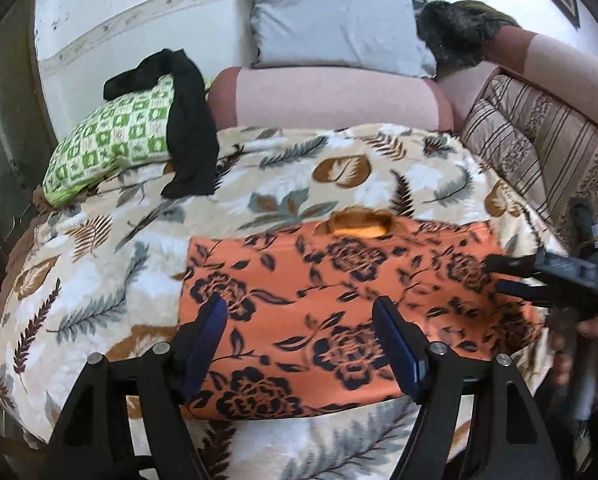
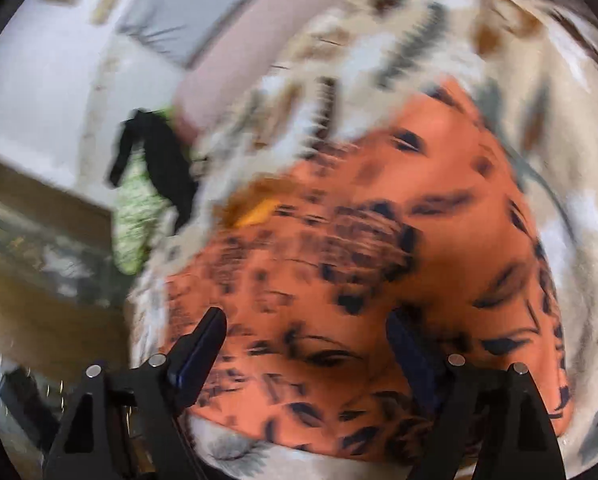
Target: Fold small clothes
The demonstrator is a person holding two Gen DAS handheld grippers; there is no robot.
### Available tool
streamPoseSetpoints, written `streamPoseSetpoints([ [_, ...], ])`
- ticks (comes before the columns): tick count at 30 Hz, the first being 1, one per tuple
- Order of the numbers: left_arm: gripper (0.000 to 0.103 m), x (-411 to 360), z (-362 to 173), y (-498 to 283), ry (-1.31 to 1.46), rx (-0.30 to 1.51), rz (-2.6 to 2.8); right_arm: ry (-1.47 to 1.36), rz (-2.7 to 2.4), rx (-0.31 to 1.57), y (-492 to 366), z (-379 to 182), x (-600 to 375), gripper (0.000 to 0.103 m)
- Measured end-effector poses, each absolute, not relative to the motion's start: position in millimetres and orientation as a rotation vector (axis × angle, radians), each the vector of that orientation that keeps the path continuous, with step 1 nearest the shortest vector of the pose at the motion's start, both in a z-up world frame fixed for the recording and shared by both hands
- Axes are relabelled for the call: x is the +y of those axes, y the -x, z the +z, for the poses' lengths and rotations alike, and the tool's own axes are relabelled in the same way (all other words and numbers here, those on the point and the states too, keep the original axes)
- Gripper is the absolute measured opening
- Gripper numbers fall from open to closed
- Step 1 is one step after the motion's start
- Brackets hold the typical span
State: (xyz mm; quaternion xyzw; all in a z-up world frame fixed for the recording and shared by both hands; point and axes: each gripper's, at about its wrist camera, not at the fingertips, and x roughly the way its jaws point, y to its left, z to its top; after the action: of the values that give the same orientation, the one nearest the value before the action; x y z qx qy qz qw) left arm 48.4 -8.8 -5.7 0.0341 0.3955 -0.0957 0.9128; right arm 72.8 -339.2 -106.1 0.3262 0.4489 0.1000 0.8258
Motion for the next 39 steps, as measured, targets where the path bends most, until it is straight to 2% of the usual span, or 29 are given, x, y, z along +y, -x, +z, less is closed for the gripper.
streamPoseSetpoints([
  [4, 0.075, -29.6, 19.7, -38.3, -0.074, 0.794, -0.230, -0.779, 0.120, 1.046, -94.2, -146.8, -356.5, 0.086],
  [8, 0.082, -48.4, 45.7, -24.5, -0.088, 0.740, -0.241, -0.758, 0.177, 0.961, -82.3, -107.4, -350.0, 0.086],
  [12, 0.083, -58.2, 54.2, -19.4, -0.070, 0.734, -0.260, -0.766, 0.228, 0.908, -51.1, -81.4, -347.6, 0.086],
  [17, 0.083, -51.9, 31.9, -26.5, -0.067, 0.766, -0.233, -0.876, 0.252, 0.883, 3.5, -84.6, -348.5, 0.086],
  [22, 0.083, -30.4, -33.7, -50.6, -0.061, 0.883, -0.132, -1.045, 0.188, 0.944, 51.1, -128.7, -355.1, 0.086],
  [26, 0.083, -27.1, -72.7, -65.3, -0.071, 0.972, -0.095, -1.131, 0.119, 0.942, 48.8, -153.0, -369.8, 0.087],
  [34, 0.083, -31.1, -74.5, -74.0, -0.032, 0.976, -0.110, -1.169, 0.019, 0.922, 23.5, -164.2, -389.5, 0.087],
  [39, 0.083, -41.5, -40.7, -69.9, -0.029, 0.927, -0.148, -1.187, -0.002, 0.912, 16.0, -166.4, -399.5, 0.087],
])
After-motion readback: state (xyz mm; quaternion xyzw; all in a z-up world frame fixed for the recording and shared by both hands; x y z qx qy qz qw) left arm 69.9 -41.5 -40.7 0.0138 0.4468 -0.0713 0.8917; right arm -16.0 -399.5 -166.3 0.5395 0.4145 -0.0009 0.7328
